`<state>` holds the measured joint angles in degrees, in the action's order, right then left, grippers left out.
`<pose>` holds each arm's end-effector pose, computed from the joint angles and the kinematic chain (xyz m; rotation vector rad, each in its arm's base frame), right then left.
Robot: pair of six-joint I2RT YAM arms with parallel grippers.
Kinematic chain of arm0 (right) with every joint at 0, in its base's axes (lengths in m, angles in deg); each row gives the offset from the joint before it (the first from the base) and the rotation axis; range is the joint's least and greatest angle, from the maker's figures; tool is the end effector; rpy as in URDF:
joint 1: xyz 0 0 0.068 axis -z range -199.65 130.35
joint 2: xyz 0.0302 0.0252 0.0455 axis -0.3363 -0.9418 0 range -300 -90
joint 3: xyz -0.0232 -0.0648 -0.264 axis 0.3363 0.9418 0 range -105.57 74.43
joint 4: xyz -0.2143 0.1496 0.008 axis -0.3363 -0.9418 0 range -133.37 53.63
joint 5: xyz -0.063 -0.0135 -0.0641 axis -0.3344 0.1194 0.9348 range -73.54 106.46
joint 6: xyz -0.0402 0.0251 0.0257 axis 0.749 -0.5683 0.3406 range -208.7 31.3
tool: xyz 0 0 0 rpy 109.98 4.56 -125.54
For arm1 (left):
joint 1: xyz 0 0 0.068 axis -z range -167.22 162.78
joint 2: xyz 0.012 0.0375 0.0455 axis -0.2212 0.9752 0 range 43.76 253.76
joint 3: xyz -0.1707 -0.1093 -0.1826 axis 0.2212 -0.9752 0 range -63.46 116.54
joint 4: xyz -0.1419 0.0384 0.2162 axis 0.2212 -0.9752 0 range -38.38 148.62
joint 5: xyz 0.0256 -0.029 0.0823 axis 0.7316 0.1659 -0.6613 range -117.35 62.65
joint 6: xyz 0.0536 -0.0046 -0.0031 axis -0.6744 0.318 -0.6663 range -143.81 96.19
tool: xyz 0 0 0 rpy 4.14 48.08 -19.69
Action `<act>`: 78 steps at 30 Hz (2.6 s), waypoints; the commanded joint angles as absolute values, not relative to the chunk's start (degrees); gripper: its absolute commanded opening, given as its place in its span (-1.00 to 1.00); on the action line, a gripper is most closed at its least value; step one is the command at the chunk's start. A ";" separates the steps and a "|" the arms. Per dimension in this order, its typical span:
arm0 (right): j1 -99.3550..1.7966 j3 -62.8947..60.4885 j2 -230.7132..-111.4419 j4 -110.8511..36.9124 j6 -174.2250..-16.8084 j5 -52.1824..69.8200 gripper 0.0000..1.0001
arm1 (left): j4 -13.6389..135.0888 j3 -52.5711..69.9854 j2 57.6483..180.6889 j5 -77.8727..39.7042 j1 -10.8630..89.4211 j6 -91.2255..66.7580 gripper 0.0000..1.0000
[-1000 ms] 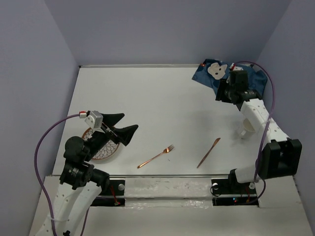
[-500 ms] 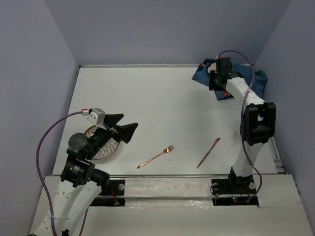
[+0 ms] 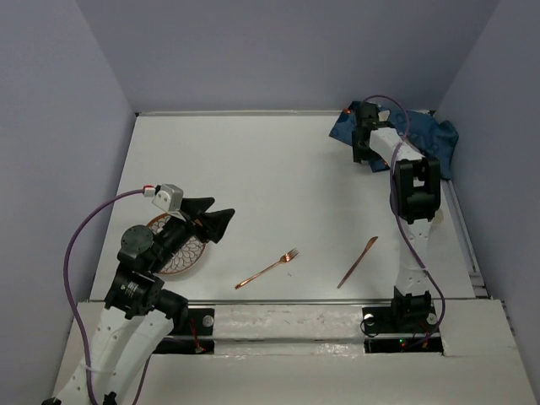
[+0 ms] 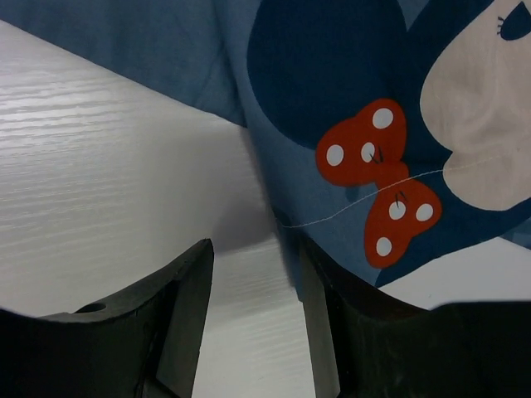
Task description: Set the dinner table for one person
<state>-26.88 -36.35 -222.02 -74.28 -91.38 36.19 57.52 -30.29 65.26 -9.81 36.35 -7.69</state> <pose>0.4995 0.0512 0.1844 0.0209 2.5552 -0.3815 0.0949 -0.0531 0.3384 0.3544 1.3965 -0.7845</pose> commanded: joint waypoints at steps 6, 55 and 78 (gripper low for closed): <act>-27.39 -38.95 -224.11 -76.63 -90.11 42.39 -0.01 | 58.71 -27.25 66.09 -10.38 36.86 -8.52 0.54; -53.05 15.20 -184.39 -57.74 -102.94 27.71 0.29 | 67.76 -31.56 80.85 -23.21 38.27 6.07 -0.10; -53.05 13.96 -179.12 -56.50 -103.73 32.98 -1.00 | 79.45 -24.71 113.27 -40.35 50.13 4.31 -0.13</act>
